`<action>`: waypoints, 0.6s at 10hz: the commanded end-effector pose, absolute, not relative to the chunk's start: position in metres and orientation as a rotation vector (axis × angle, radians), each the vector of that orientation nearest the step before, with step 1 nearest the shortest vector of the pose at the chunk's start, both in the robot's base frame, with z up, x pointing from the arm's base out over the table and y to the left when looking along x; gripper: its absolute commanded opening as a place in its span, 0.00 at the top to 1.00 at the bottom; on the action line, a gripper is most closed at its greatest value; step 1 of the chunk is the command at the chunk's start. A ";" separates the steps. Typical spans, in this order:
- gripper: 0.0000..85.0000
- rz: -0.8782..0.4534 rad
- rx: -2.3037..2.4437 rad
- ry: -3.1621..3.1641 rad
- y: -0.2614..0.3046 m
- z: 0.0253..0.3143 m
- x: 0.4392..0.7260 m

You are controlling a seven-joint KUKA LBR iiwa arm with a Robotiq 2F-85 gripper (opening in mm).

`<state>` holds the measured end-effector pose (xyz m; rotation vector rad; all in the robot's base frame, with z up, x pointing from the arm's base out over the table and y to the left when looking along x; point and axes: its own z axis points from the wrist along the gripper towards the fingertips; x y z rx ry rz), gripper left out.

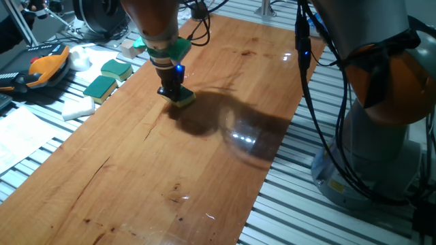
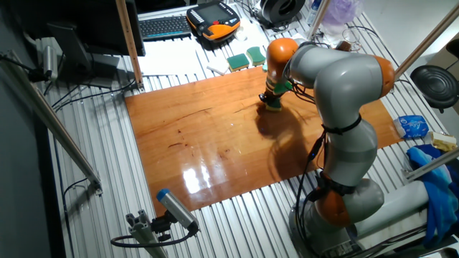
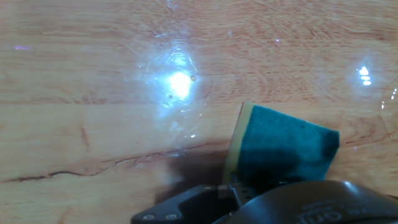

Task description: Clean the tabletop with a sponge

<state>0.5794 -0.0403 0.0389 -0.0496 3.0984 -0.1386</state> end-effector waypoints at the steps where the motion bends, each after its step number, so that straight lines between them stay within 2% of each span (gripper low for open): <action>1: 1.00 -0.120 -0.067 3.106 -0.042 0.039 0.581; 6: 1.00 -0.140 -0.101 3.093 -0.051 0.041 0.589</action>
